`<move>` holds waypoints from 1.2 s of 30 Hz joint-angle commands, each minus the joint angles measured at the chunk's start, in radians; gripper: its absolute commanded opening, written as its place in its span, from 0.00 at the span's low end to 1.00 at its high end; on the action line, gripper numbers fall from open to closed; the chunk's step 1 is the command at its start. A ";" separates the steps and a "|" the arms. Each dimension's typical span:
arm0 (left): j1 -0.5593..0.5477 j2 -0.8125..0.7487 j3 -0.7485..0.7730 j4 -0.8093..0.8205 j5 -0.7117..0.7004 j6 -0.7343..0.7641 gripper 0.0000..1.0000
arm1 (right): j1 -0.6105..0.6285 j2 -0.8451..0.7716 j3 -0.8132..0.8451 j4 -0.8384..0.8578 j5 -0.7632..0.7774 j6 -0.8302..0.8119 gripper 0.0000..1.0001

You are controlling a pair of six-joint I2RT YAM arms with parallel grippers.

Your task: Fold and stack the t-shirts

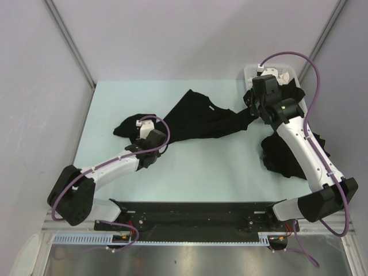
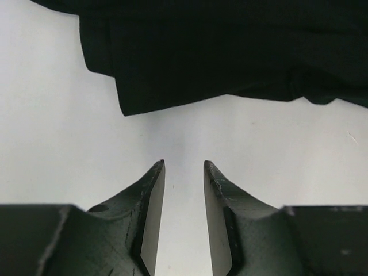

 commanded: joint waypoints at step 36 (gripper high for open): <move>0.125 0.092 -0.147 0.390 -0.066 -0.071 0.71 | 0.026 -0.004 0.002 -0.028 0.053 -0.024 0.00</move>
